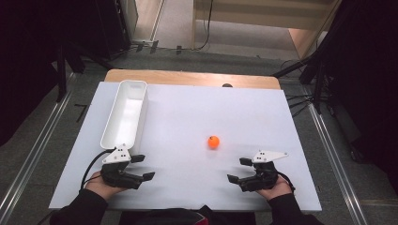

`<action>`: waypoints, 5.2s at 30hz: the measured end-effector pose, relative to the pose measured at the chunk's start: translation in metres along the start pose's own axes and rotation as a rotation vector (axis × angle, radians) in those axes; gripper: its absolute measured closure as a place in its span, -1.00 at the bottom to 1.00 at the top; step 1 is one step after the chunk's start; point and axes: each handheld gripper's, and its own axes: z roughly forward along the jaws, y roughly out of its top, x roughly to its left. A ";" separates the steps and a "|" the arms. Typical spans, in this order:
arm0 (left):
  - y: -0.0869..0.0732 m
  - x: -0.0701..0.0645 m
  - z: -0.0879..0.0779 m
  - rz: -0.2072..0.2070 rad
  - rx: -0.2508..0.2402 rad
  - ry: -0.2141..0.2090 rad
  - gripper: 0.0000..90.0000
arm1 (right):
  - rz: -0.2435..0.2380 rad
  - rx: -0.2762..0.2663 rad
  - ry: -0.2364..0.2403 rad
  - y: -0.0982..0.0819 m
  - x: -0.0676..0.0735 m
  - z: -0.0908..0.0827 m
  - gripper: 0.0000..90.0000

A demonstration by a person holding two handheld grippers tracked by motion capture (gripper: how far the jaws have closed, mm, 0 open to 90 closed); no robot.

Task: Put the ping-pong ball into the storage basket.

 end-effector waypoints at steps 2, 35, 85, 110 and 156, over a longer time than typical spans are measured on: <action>0.000 0.000 0.000 -0.005 0.001 0.002 -0.48 | -0.004 0.006 -0.004 0.000 0.000 0.000 -0.74; 0.004 -0.003 0.003 0.008 -0.018 0.015 -0.46 | 0.009 -0.011 0.002 -0.003 -0.002 -0.005 -0.74; 0.022 -0.020 0.016 0.042 -0.075 -0.051 -0.70 | -0.004 -0.008 -0.011 -0.006 -0.003 -0.008 -0.74; 0.044 -0.020 0.031 0.016 -0.075 -0.030 -0.68 | 0.006 0.003 -0.027 -0.006 -0.003 -0.008 -0.74; 0.072 -0.016 0.060 0.022 -0.070 -0.038 -0.69 | -0.009 0.022 -0.033 -0.006 -0.003 -0.006 -0.74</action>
